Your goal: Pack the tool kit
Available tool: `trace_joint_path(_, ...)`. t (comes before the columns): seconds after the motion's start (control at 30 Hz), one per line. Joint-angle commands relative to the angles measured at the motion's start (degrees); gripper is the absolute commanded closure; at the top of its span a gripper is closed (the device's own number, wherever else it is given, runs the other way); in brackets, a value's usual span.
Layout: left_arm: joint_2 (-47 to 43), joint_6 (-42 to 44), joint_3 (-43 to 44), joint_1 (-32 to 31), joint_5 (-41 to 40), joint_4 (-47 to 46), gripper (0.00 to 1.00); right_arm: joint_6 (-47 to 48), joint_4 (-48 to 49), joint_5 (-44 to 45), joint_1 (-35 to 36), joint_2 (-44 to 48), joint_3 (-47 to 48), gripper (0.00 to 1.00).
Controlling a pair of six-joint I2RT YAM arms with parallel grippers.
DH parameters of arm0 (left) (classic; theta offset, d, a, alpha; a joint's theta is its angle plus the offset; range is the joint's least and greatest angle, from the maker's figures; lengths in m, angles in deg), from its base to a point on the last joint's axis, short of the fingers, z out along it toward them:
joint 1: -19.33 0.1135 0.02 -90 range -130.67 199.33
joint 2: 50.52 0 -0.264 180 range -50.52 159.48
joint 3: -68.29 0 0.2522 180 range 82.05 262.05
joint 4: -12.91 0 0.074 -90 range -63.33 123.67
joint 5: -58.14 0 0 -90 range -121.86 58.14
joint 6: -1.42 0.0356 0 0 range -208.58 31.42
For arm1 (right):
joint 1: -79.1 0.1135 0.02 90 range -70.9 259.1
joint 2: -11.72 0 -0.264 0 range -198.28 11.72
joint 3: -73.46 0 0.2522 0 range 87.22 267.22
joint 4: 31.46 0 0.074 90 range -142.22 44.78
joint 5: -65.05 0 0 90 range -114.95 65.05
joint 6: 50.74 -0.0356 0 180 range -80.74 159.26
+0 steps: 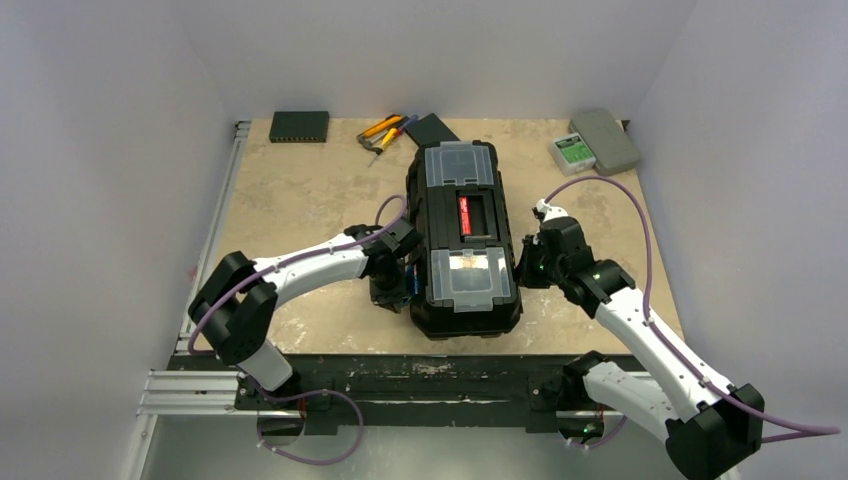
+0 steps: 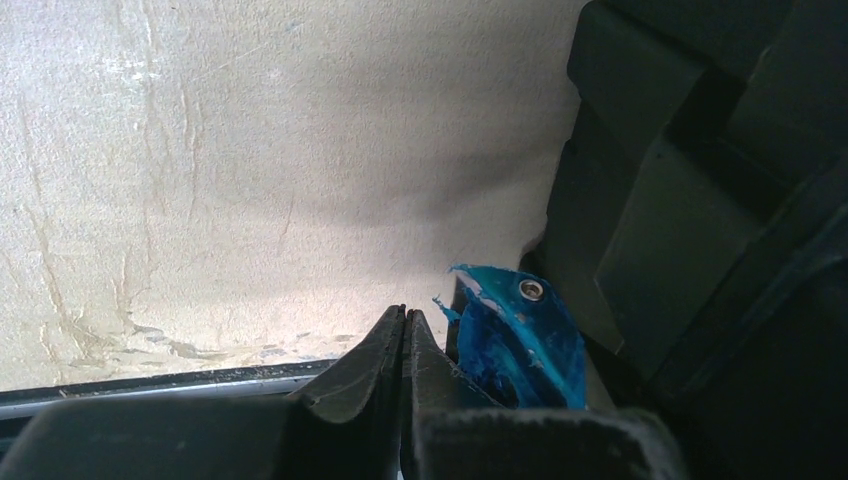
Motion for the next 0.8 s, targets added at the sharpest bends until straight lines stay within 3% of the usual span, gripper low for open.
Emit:
trace_joint_path(0.0,3.19,-0.44,0.84,-2.22,11.39,-20.70,1.00,-4.82,8.12,-20.21,3.13,-5.54,-5.67,1.00)
trace_joint_path(0.3,6.71,-0.79,1.89,-2.55,15.72,-26.04,1.00,-4.51,8.24,-21.29,3.16,-6.63,-4.89,1.00)
trace_joint_path(0.77,7.26,-3.31,1.69,-2.56,15.90,-35.66,1.00,-4.00,8.07,-21.56,3.16,-7.37,-3.84,1.00)
